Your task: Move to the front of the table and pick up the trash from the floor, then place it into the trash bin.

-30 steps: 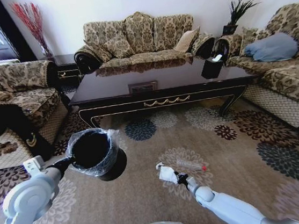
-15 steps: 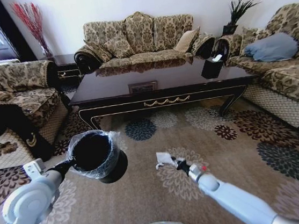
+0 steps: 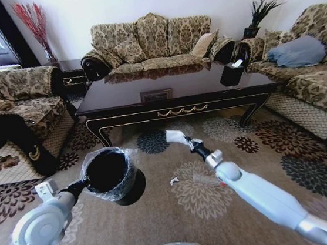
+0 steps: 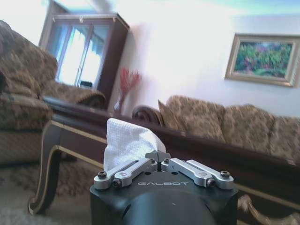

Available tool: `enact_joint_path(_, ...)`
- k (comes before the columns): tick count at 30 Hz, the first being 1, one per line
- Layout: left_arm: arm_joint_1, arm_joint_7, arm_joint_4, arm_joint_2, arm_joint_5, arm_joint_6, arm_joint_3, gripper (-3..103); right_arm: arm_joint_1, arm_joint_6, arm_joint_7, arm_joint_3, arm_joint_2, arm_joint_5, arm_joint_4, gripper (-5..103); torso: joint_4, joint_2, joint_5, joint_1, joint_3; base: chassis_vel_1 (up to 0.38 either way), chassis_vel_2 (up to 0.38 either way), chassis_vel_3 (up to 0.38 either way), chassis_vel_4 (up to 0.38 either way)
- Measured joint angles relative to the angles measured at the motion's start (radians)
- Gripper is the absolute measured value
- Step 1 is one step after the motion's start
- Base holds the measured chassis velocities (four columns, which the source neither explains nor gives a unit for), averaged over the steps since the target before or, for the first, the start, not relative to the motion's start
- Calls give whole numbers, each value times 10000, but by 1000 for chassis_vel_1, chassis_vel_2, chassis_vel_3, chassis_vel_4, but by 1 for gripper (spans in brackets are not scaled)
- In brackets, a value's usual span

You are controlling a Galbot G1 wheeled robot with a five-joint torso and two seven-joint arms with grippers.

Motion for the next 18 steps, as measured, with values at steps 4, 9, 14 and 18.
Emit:
enact_joint_path(4, -229, -52, 273, 260, -265, 13, 140, 4, 971, 383, -199, -735, 282, 496, 79, 0, 0, 0, 0, 0, 0, 0, 0, 0, 0)
enact_joint_path(9, -588, -56, 707, 445, -400, 27, 446, 4, 2000, 622, -419, -1798, 568, 1161, 543, 0, 1, 0, -1, 0, 1, 0, 0, 0, 0)
enact_joint_path(14, -857, -41, 1098, 425, -418, 36, 739, 4, 3198, 664, -602, -2992, 832, 1631, 987, 0, 0, -1, -2, 1, 0, 0, 0, 0, 0)
enact_joint_path(18, -946, 43, 1299, 273, -409, 28, 816, 4, 4089, 650, -692, -3918, 1218, 1846, 1073, 0, -1, 0, -4, 0, -1, 0, 0, 0, 0)
